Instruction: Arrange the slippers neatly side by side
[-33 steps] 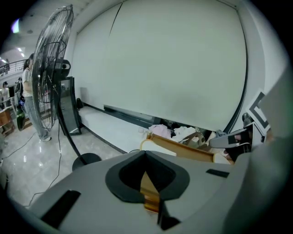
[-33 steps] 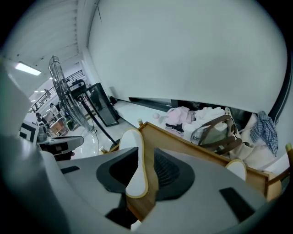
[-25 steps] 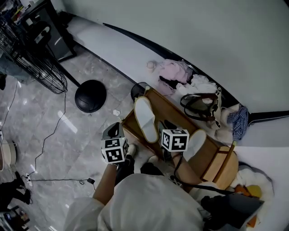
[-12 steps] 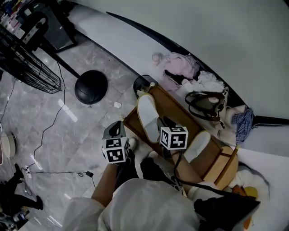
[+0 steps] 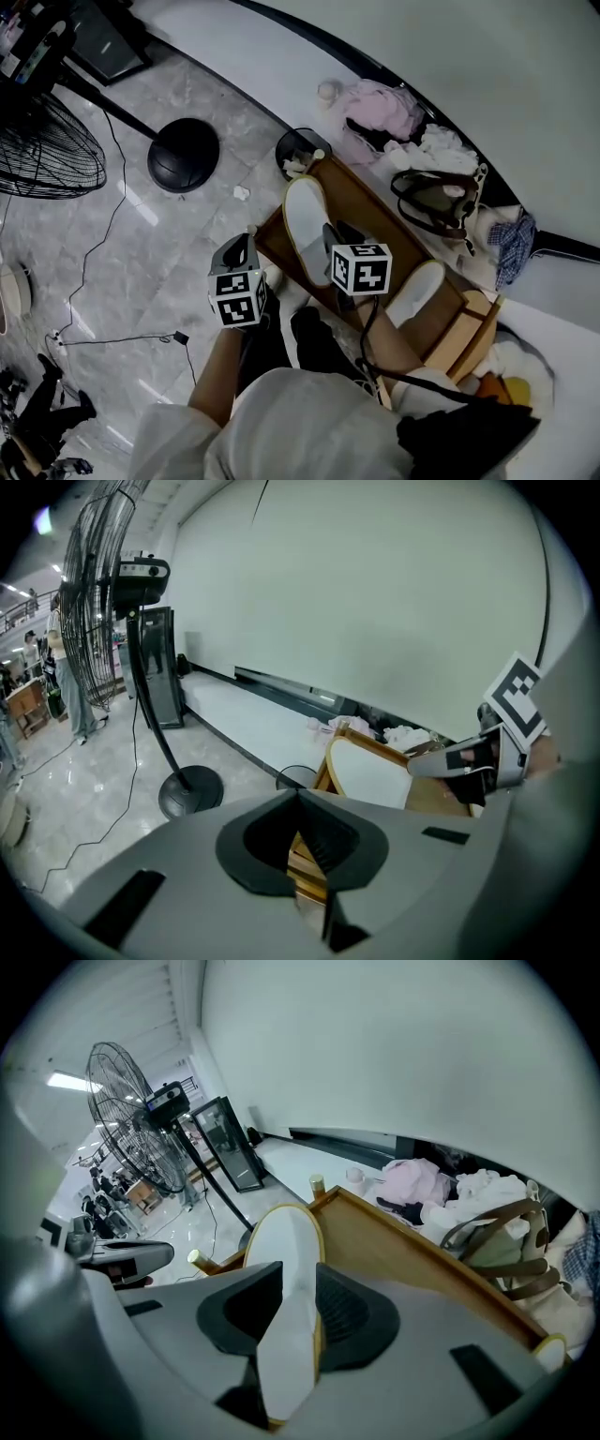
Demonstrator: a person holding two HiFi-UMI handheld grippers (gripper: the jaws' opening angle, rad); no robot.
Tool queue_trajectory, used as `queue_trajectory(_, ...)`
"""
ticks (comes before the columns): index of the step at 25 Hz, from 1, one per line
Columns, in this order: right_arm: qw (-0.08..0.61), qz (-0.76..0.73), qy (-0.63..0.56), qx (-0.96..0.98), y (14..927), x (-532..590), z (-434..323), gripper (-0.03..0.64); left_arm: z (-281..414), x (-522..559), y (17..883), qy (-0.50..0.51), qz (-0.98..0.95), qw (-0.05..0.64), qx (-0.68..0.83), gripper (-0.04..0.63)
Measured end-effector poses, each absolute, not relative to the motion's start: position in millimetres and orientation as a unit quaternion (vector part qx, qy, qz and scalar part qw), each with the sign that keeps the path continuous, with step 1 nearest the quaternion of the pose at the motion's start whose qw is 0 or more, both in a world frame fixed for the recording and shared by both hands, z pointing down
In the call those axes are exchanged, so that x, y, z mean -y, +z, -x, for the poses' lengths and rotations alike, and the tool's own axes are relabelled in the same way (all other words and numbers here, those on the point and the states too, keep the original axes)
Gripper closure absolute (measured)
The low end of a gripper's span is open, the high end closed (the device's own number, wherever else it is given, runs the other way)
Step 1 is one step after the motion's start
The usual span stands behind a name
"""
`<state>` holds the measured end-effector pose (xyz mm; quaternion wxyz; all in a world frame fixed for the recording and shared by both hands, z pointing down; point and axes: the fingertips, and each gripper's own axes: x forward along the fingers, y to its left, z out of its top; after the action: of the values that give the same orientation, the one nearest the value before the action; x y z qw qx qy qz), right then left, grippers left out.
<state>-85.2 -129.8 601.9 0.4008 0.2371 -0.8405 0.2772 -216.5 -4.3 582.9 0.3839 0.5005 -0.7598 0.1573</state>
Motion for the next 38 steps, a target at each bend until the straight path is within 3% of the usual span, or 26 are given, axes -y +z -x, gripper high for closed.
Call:
queue_trajectory(16, 0.421, -0.228, 0.282, 0.831, 620.8, 124.3, 95.0, 0.494, 225.3, -0.9, 593.5, 0.164, -0.494, 0.395, 0.757, 0.592)
queue_trajectory(25, 0.43, -0.222, 0.276, 0.831, 621.0, 117.4, 97.9, 0.565, 226.0, -3.1, 595.8, 0.163, -0.498, 0.398, 0.753, 0.592)
queue_trajectory(38, 0.414, -0.233, 0.277, 0.835, 597.5, 117.7, 90.9, 0.571, 222.4, 3.4, 585.9, 0.166, -0.516, 0.388, 0.746, 0.592)
